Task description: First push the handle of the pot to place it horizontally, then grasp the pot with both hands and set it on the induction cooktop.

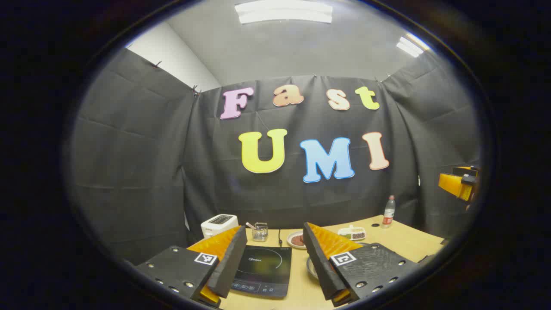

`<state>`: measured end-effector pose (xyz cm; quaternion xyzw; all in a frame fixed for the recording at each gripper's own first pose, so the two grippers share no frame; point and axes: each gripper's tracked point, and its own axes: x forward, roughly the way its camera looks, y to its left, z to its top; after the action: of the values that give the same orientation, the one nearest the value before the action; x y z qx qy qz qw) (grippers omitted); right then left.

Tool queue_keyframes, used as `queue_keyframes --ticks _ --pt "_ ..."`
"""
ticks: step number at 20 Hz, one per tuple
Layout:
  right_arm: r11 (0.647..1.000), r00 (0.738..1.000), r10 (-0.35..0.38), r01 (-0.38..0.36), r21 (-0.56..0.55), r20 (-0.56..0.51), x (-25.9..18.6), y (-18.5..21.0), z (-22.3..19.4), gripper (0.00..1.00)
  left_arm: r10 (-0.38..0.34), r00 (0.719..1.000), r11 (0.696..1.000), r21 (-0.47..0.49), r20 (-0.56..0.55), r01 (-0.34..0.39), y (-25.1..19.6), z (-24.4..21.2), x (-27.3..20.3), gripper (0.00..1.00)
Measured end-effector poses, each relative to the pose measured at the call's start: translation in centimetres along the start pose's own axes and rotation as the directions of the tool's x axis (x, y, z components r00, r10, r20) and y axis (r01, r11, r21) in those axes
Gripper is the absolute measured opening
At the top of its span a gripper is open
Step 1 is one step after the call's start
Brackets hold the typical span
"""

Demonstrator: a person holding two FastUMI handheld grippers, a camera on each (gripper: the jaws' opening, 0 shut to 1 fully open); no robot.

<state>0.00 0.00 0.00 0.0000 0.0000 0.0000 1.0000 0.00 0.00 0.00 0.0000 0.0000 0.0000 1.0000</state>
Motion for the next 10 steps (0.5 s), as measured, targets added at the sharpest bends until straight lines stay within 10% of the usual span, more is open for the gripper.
queue_keyframes --ticks 10 --pt "1.0 1.0 -0.002 0.002 -0.005 0.006 0.1 0.2 0.5 0.99 0.017 1.0 1.0 0.007 0.01 -0.017 1.2 0.4 -0.5 0.77"
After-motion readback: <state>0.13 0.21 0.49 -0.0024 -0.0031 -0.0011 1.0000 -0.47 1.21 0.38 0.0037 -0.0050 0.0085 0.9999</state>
